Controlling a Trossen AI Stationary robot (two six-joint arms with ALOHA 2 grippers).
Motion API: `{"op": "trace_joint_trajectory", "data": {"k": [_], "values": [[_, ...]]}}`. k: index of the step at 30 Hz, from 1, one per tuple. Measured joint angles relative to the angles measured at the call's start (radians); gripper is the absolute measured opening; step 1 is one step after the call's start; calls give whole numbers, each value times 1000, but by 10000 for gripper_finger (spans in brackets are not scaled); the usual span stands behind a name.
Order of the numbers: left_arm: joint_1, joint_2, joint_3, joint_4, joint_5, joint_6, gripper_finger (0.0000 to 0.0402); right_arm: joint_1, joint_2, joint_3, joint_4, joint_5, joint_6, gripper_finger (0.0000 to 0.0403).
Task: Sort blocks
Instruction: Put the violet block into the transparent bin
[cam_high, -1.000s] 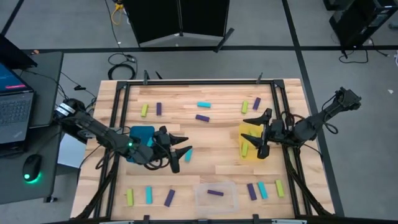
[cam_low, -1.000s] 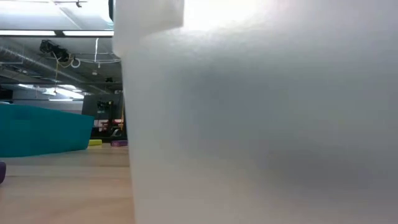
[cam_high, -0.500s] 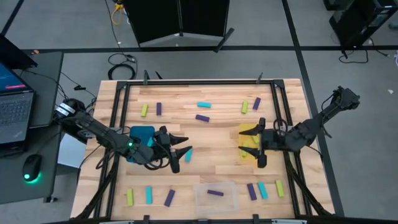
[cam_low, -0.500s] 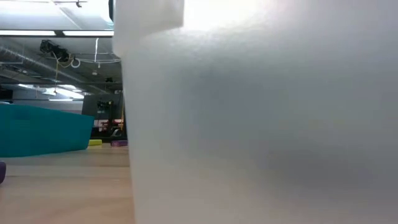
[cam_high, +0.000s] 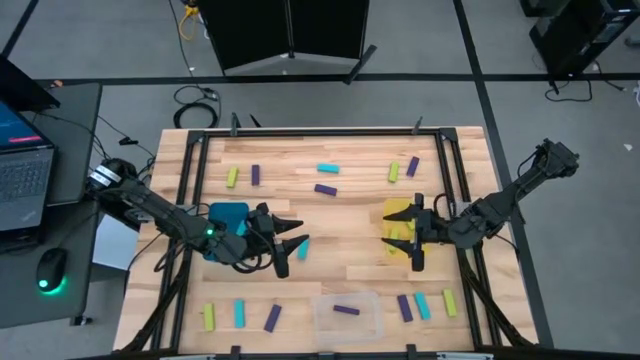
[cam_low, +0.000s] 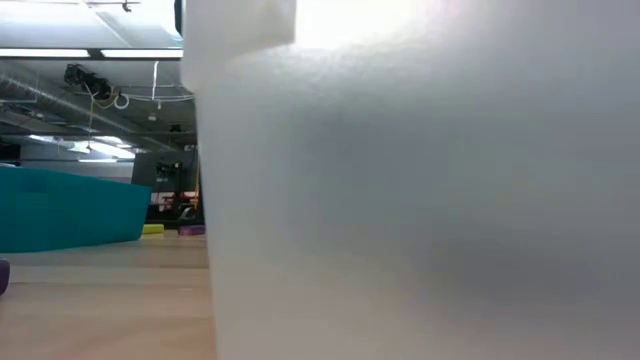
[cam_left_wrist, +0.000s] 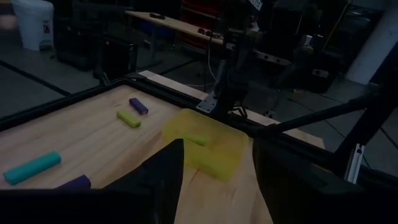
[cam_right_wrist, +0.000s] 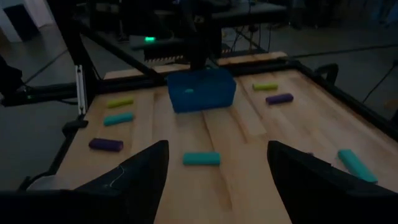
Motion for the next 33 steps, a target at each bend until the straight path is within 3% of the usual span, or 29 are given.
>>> {"op": "trace_joint_trajectory", "data": {"k": [7,12,16,26,33], "values": [[0,0,0,0,0,-1,198,-79,134,0,77,-131,4,284],[0,0,0,0,0,-2,198,-168,218,0,119,-149,-29,284],[0,0,0,0,0,-2,198,-298,270,24,86,-188,-66,284],[0,0,1,0,-1,-5,198,-653,508,171,71,-470,-247,284],[0,0,1,0,-1,-5,198,-788,724,275,38,-562,-341,284]]}}
